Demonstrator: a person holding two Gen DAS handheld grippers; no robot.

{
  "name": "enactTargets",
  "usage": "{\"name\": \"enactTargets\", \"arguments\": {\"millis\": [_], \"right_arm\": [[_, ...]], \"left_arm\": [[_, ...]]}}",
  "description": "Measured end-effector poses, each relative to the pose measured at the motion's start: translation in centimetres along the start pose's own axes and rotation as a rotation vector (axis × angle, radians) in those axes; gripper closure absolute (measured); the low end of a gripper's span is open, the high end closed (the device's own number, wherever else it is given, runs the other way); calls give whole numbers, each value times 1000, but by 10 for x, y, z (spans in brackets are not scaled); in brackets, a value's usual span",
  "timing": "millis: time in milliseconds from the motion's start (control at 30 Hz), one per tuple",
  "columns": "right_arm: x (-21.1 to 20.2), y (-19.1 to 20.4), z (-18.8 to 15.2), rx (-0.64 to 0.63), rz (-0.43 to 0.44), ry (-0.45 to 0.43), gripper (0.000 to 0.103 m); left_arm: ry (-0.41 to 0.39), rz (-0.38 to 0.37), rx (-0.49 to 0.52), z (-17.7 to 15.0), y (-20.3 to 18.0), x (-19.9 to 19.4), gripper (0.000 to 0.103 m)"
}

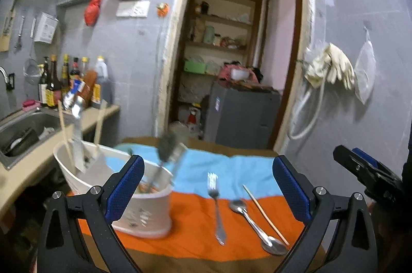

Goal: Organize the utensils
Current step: 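Lower the left tool to the silver fork while the right tool approaches a chopstick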

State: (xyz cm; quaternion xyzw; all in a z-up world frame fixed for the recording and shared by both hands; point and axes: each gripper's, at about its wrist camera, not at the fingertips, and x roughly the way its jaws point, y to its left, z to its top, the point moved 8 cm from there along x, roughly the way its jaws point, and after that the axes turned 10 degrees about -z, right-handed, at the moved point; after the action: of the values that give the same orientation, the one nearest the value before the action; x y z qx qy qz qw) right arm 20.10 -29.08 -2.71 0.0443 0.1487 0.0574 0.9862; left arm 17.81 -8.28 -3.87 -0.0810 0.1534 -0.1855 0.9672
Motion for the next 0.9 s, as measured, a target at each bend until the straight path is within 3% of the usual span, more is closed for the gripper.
{"name": "enactTargets", "arguments": {"millis": [167,400,467,533,600,767,900], "right_arm": [[8,-34,-18,11,-47,66,0],[34,-61,-51,16,-67,182,0],[44,-61,-62,22,-42,226,3],[51,-59,-71,22,-23,265,13],[61,-55,-80,18,3,309,21],[82,-47,-95,-2,60,392,37],[94,-38,-106,-27,96,442,47]], "left_arm": [[91,-32,2,-30,-21,25,5],[221,14,16,-62,-28,60,5],[266,39,25,-71,-25,73,6],[295,52,26,-78,-22,84,7],[315,55,22,-84,-19,94,13],[418,97,13,-103,-10,126,48],[478,131,-1,-114,0,148,61]]}}
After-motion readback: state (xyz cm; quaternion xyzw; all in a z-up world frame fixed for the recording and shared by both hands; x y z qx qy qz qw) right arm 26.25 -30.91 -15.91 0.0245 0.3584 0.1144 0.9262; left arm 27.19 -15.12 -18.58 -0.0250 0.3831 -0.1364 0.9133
